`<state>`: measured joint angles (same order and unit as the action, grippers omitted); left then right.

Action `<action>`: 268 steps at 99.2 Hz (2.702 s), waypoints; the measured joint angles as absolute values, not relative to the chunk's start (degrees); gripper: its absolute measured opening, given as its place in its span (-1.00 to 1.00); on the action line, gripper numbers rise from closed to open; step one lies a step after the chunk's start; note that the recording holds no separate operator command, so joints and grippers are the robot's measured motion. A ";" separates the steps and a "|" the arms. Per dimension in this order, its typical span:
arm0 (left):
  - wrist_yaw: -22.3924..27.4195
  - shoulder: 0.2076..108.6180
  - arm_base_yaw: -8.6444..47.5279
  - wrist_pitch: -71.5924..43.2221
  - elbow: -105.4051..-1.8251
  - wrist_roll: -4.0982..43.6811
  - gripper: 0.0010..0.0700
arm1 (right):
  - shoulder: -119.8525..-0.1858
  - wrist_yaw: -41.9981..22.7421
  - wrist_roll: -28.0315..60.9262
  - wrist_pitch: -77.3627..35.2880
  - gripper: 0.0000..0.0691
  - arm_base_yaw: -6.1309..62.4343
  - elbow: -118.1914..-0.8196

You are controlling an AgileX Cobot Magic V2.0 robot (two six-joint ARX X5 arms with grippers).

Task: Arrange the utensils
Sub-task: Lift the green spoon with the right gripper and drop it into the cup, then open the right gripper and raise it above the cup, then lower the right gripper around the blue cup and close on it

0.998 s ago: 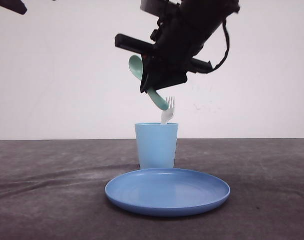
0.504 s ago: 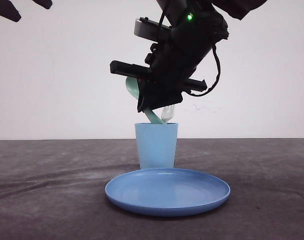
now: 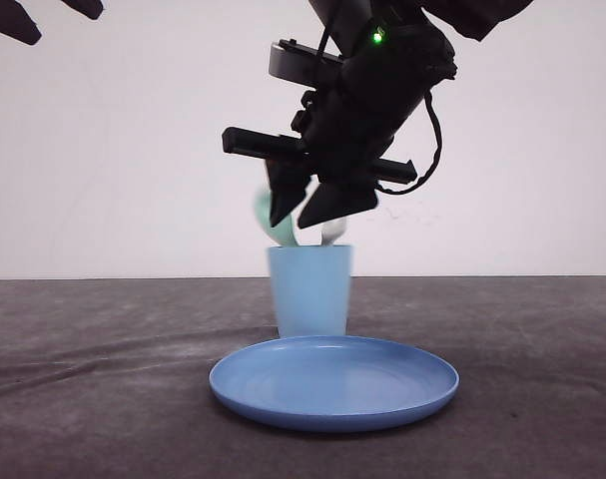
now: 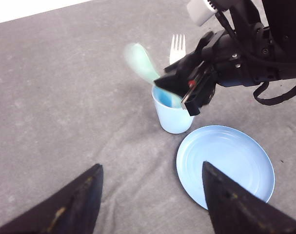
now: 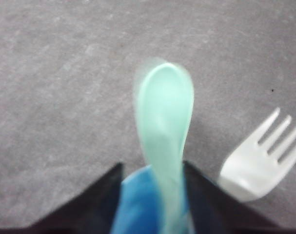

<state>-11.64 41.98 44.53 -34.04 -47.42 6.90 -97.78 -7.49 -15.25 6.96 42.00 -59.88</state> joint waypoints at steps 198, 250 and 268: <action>-11.64 41.98 44.53 -34.06 -47.42 6.90 0.10 | -87.96 -9.91 -24.38 -26.33 0.97 47.57 -59.88; -11.64 41.98 44.53 -34.11 -47.42 6.90 0.10 | -95.92 -4.16 -25.89 -16.34 0.97 43.79 -59.88; -11.64 41.98 44.53 -34.13 -47.42 6.90 0.10 | -97.45 -3.20 -25.98 -12.69 0.97 43.48 -59.88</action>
<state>-11.64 41.98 44.53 -34.13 -47.42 6.90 -97.45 -3.20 -25.98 -12.69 43.48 -59.88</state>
